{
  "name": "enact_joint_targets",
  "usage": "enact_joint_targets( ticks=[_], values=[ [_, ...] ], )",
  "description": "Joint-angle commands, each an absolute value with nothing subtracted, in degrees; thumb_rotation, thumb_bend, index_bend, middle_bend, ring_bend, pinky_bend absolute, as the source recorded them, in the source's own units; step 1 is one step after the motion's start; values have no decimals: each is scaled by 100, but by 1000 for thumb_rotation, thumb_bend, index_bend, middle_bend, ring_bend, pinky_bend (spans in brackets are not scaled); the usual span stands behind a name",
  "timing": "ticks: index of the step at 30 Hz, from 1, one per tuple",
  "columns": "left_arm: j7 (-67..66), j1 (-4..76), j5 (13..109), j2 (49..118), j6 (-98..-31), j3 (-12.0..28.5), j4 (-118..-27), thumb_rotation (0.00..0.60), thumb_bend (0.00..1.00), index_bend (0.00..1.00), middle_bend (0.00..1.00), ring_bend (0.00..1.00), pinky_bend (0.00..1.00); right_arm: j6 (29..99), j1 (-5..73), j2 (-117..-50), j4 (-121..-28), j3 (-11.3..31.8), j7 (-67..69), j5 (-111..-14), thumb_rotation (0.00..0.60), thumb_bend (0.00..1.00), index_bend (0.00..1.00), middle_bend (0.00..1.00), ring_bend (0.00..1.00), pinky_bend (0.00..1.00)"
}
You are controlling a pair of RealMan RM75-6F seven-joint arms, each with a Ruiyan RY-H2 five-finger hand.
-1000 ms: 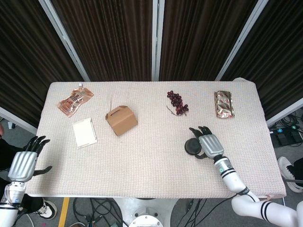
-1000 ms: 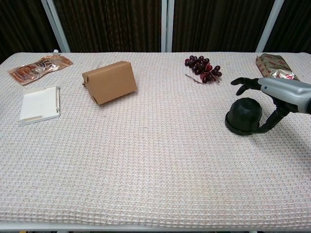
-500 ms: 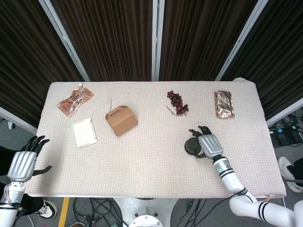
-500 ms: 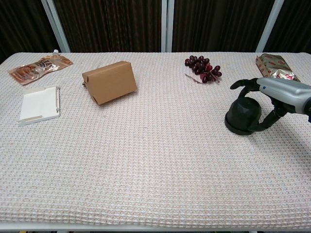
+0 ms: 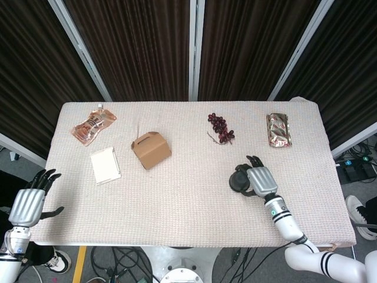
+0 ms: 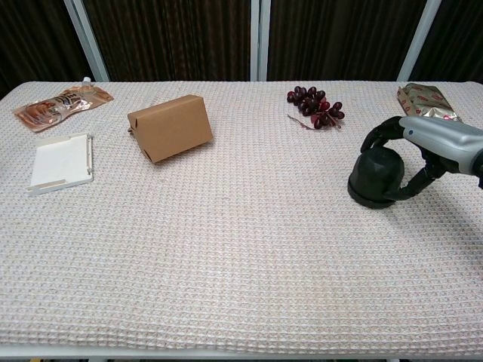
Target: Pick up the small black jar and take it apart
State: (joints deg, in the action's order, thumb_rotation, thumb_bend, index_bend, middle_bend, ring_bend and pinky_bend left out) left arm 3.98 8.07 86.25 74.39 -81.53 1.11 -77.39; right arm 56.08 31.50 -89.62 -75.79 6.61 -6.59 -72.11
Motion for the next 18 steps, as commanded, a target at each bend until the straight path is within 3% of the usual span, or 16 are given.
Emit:
enact_joint_targets(
  ticks=[1, 18],
  values=[
    [397, 807, 8628, 7435, -8153, 109, -7745, 600, 23, 165, 107, 76, 307, 5645, 3143, -8941, -7629, 671, -648, -7240, 600, 101, 312, 344, 0, 0],
    [354, 816, 8649, 7414, -8171, 115, -7801, 600, 24, 165, 107, 76, 307, 6210, 2939, -8466, -8018, 871, -358, -7411, 600, 101, 332, 369, 8, 0]
  ],
)
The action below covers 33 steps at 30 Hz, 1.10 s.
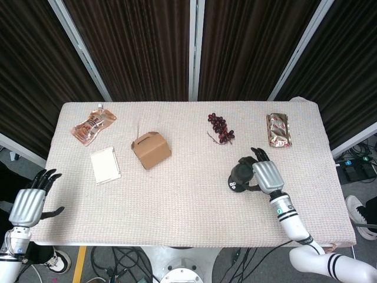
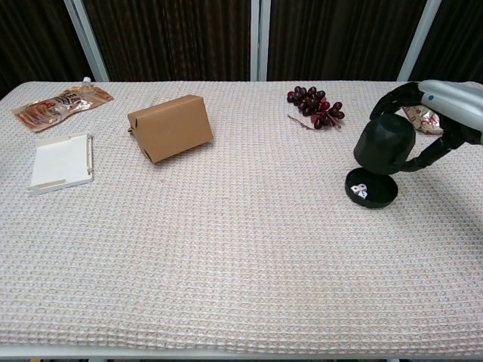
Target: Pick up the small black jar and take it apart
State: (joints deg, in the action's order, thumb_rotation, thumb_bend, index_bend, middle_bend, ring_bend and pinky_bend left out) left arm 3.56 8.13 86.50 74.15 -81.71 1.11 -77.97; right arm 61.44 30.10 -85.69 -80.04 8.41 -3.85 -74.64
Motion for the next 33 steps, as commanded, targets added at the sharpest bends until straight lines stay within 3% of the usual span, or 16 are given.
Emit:
enact_joint_targets(
  ticks=[1, 15, 17, 20, 23, 28, 33],
  values=[
    [356, 816, 8649, 7413, -8172, 116, -7803, 600, 23, 165, 107, 76, 307, 6221, 2908, -8420, -8005, 875, -341, -7377, 600, 101, 333, 369, 8, 0],
    [312, 839, 8655, 7441, -8148, 116, -7806, 600, 24, 165, 107, 76, 307, 6040, 2528, -8248, -7434, 638, 19, -7134, 600, 101, 333, 359, 7, 0],
    [295, 841, 8648, 7432, -8143, 118, -7818, 600, 24, 165, 107, 76, 307, 5918, 2540, -8233, -7406, 606, -22, -7102, 600, 90, 292, 309, 3, 0],
    [279, 841, 8640, 7418, -8144, 123, -7840, 600, 23, 166, 107, 76, 307, 5673, 2588, -8106, -7513, 569, -38, -7055, 600, 18, 132, 132, 0, 0],
    [270, 840, 8637, 7406, -8157, 132, -7859, 600, 23, 166, 107, 76, 307, 5552, 2614, -7981, -7642, 575, -46, -7015, 600, 0, 29, 35, 0, 0],
    [257, 837, 8654, 7389, -8179, 129, -7890, 600, 23, 166, 107, 76, 307, 5694, 2562, -7861, -7845, 607, -51, -7070, 600, 0, 0, 20, 0, 0],
    [210, 839, 8670, 7355, -8221, 147, -7954, 600, 24, 166, 107, 76, 307, 6343, 2362, -7499, -8317, 647, 259, -7573, 600, 0, 0, 21, 0, 0]
  ],
)
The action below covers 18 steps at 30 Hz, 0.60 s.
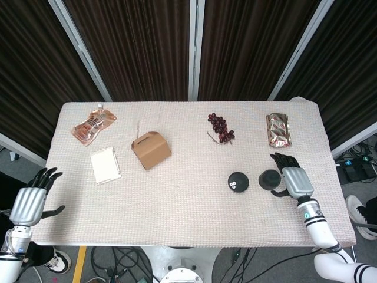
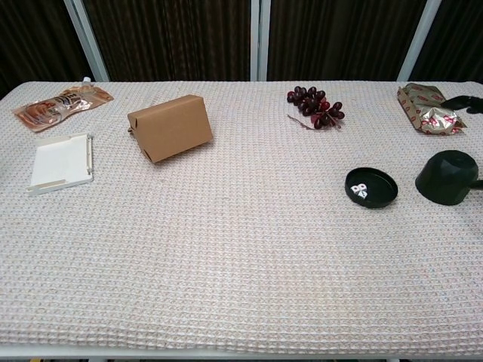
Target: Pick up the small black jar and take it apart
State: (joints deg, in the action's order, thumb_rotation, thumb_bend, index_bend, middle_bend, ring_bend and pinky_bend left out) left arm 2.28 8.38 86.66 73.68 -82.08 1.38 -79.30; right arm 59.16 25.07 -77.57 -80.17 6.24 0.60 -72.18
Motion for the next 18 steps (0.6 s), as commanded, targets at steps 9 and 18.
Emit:
enact_joint_targets(
  ticks=[9, 18],
  values=[
    [89, 829, 8604, 7285, -8251, 196, -8111, 600, 23, 166, 107, 76, 307, 7840, 1651, -6841, -8978, 295, -504, -8557, 600, 0, 0, 16, 0, 0],
    [100, 855, 8635, 7312, -8230, 190, -8073, 600, 23, 166, 107, 76, 307, 8260, 1082, -7017, -8760, 16, -844, -8513, 600, 0, 0, 11, 0, 0]
  ],
)
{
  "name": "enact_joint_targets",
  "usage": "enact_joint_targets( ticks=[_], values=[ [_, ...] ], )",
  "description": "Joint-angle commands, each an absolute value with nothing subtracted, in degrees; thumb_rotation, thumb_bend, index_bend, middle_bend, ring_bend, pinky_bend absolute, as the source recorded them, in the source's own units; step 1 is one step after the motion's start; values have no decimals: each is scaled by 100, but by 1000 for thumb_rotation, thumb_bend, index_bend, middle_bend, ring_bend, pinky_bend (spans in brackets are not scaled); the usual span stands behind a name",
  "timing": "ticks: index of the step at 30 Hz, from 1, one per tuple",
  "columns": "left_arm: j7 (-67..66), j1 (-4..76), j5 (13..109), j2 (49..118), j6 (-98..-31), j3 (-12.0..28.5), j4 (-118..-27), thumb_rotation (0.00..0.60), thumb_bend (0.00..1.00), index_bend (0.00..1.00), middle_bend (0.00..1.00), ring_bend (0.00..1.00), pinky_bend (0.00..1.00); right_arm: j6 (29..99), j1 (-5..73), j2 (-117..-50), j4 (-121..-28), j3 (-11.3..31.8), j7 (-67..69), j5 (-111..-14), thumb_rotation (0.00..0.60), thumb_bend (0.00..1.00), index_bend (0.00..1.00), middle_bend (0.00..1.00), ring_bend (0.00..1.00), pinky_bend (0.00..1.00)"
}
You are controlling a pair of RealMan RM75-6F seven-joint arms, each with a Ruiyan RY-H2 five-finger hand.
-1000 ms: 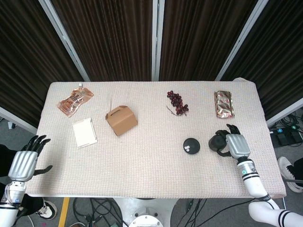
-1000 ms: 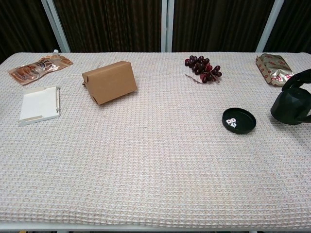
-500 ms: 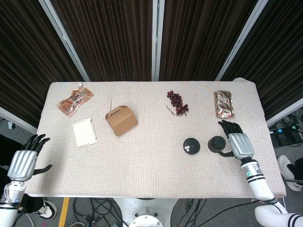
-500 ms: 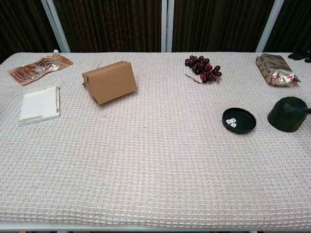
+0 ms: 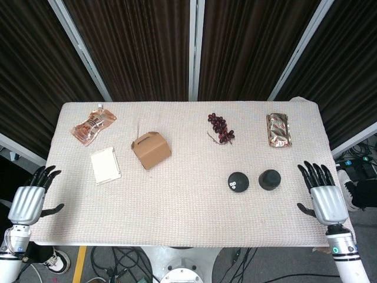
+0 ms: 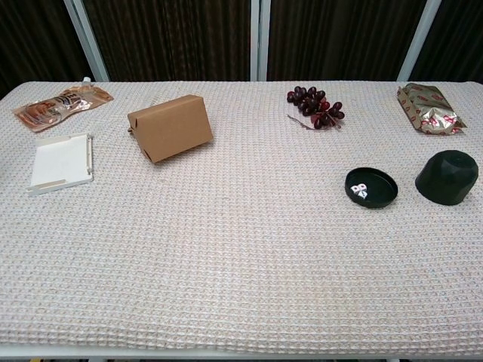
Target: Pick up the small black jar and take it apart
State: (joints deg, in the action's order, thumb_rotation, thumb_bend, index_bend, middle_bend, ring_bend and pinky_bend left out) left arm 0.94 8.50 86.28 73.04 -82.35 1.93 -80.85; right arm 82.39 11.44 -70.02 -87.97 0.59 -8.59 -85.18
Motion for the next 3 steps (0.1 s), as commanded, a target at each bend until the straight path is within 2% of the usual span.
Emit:
enact_joint_targets(
  ticks=[1, 3],
  values=[
    [105, 855, 8637, 7318, -8229, 187, -8065, 600, 24, 166, 107, 76, 307, 8276, 1068, -7009, -8762, 13, -844, -8533, 600, 0, 0, 11, 0, 0],
    [109, 849, 8639, 7335, -8232, 178, -8051, 600, 24, 166, 107, 76, 307, 8355, 1041, -6993, -8761, 20, -863, -8617, 600, 0, 0, 12, 0, 0]
  ],
)
